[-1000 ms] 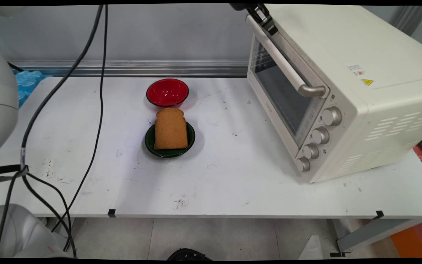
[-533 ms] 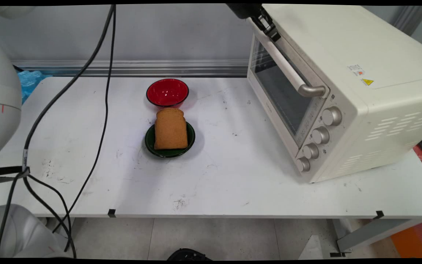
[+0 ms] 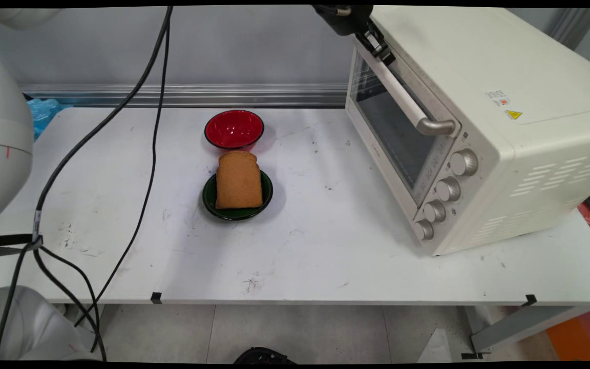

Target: Open the oven

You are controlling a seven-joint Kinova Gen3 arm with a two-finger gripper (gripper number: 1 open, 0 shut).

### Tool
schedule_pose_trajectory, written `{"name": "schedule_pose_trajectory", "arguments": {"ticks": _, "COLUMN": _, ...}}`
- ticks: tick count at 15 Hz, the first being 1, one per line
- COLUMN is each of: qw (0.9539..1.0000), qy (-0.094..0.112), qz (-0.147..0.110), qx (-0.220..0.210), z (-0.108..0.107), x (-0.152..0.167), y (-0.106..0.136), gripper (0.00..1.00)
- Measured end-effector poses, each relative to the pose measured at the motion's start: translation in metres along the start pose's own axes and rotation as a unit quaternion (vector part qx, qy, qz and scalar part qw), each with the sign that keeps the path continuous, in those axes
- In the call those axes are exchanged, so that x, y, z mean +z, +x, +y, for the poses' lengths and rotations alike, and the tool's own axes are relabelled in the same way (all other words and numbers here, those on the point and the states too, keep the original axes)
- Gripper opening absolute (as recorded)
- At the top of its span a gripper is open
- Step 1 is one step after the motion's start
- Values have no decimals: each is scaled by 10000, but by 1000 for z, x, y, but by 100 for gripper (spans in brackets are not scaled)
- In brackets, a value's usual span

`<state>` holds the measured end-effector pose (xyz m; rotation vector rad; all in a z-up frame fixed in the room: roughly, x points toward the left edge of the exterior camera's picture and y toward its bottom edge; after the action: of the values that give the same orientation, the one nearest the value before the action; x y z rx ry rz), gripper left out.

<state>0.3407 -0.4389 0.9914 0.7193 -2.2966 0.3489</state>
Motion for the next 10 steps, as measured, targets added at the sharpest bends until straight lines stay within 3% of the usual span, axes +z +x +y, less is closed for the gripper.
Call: {"name": "schedule_pose_trajectory", "arguments": {"ticks": 10, "qw": 10000, "qy": 0, "qz": -78, "qx": 49, "z": 1, "x": 2, "y": -11, "gripper": 0}}
